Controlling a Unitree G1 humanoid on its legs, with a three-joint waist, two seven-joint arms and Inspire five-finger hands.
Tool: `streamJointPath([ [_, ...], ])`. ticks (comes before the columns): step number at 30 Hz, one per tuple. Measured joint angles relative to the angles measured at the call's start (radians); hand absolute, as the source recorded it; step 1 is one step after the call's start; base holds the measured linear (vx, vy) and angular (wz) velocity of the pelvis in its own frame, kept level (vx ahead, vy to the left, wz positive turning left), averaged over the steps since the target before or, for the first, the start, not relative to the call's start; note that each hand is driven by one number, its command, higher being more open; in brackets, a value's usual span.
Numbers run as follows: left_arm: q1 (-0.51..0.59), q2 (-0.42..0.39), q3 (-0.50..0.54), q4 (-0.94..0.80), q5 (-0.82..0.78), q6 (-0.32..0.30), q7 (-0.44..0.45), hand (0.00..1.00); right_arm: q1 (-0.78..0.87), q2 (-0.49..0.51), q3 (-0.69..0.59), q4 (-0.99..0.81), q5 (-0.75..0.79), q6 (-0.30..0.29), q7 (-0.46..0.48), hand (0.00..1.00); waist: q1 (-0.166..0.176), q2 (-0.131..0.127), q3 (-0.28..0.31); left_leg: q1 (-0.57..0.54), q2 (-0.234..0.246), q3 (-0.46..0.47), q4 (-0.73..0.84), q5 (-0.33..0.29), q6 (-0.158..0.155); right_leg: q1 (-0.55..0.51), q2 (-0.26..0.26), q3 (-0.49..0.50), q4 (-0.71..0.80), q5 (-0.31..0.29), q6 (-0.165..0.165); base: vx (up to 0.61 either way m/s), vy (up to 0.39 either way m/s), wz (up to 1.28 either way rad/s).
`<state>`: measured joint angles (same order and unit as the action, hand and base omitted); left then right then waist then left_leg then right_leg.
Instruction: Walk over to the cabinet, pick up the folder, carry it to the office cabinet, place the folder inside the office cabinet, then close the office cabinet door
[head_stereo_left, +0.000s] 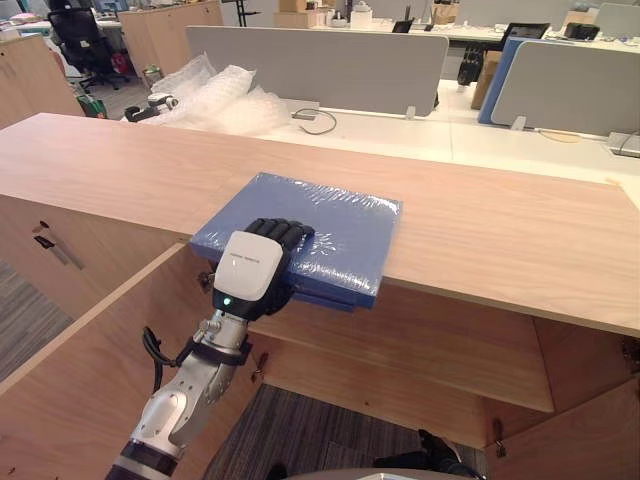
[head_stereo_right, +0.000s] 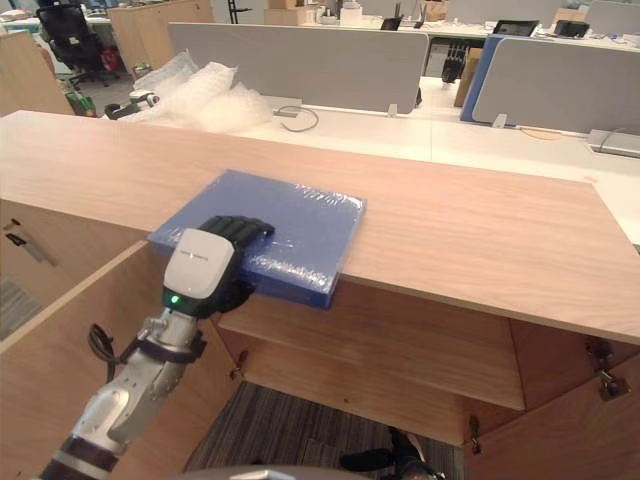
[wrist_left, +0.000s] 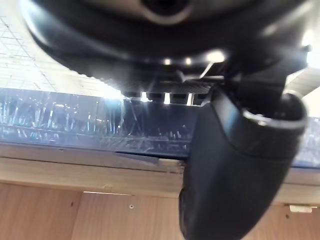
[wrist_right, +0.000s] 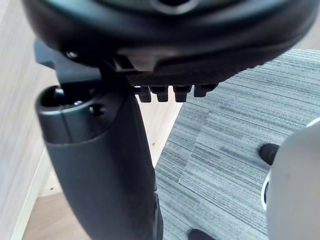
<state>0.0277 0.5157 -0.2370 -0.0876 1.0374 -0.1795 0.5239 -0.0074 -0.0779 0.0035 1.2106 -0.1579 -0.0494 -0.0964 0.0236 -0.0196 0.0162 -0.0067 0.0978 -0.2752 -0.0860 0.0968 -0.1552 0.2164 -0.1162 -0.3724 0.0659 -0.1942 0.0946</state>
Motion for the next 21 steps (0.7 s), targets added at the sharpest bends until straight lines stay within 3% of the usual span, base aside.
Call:
streamJointPath([
  [14, 0.001, -0.022, 0.021, 0.002, 0.014, -0.008, 0.037, 0.0, -0.001, -0.003, -0.002, 0.0, 0.0, 0.002, 0.004, 1.0, -0.004, 0.004, 0.008, 0.018, 0.0, 0.021, -0.001, -0.003, 0.005, 0.008, -0.005, 0.025, -0.014, 0.016, 0.006, -0.01, 0.009, -0.05],
  [17, 0.041, -0.117, 0.051, -0.036, -0.024, -0.008, 0.036, 0.0, -0.004, -0.002, -0.003, -0.001, 0.0, 0.003, 0.004, 1.0, -0.004, 0.004, 0.011, 0.017, -0.001, 0.023, -0.001, -0.003, 0.005, 0.007, -0.005, 0.026, -0.016, 0.016, 0.006, 0.0, 0.0, 0.0],
  [19, 0.053, -0.249, 0.094, -0.096, -0.13, -0.011, 0.013, 0.0, -0.007, -0.001, -0.003, -0.003, 0.001, 0.006, 0.003, 1.0, -0.004, 0.007, 0.016, 0.016, 0.0, 0.025, -0.001, -0.003, 0.005, 0.006, -0.005, 0.028, -0.016, 0.016, 0.006, 0.01, -0.002, -0.02],
  [21, 0.074, -0.314, 0.127, -0.141, -0.232, -0.011, 0.004, 0.0, -0.003, 0.0, -0.003, -0.019, 0.003, 0.008, 0.0, 1.0, -0.008, 0.014, 0.017, 0.015, 0.002, 0.034, -0.001, -0.004, 0.004, 0.0, -0.004, 0.038, -0.015, 0.017, 0.006, 0.03, -0.001, -0.17],
])
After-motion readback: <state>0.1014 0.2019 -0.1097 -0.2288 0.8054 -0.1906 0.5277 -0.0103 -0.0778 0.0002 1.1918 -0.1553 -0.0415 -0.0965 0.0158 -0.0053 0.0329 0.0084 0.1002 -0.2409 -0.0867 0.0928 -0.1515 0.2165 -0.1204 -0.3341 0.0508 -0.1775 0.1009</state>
